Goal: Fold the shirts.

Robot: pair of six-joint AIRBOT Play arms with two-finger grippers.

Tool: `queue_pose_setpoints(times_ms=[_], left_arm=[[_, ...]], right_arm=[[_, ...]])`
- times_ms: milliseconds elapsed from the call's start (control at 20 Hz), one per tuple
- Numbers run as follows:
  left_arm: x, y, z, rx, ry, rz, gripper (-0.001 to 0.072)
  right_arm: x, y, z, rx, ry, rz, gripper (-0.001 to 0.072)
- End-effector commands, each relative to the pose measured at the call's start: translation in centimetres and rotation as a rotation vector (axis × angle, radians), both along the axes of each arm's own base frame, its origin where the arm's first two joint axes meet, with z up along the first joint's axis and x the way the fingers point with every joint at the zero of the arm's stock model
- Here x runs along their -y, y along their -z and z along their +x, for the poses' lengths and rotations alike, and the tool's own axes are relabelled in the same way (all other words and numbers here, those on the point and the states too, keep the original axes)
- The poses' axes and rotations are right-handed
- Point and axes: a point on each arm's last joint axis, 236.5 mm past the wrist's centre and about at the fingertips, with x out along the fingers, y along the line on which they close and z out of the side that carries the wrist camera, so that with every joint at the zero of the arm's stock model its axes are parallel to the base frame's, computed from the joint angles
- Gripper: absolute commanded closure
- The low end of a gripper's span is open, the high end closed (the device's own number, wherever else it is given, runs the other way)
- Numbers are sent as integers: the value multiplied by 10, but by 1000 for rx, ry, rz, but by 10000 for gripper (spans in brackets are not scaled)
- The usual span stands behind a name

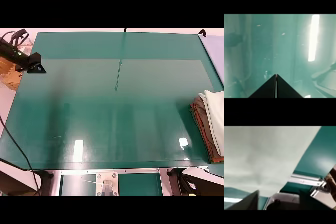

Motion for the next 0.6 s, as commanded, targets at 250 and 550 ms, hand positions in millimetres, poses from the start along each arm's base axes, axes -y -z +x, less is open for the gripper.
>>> queue_pose_setpoints(times_ms=[250, 550], left_arm=[[52, -19, -13, 12, 106, -23, 685], [95, 14, -73, -164, 206, 28, 685]], right_arm=[[-59, -72, 193, 522, -397, -125, 693], [-190, -35, 224, 606, -819, -89, 694]])
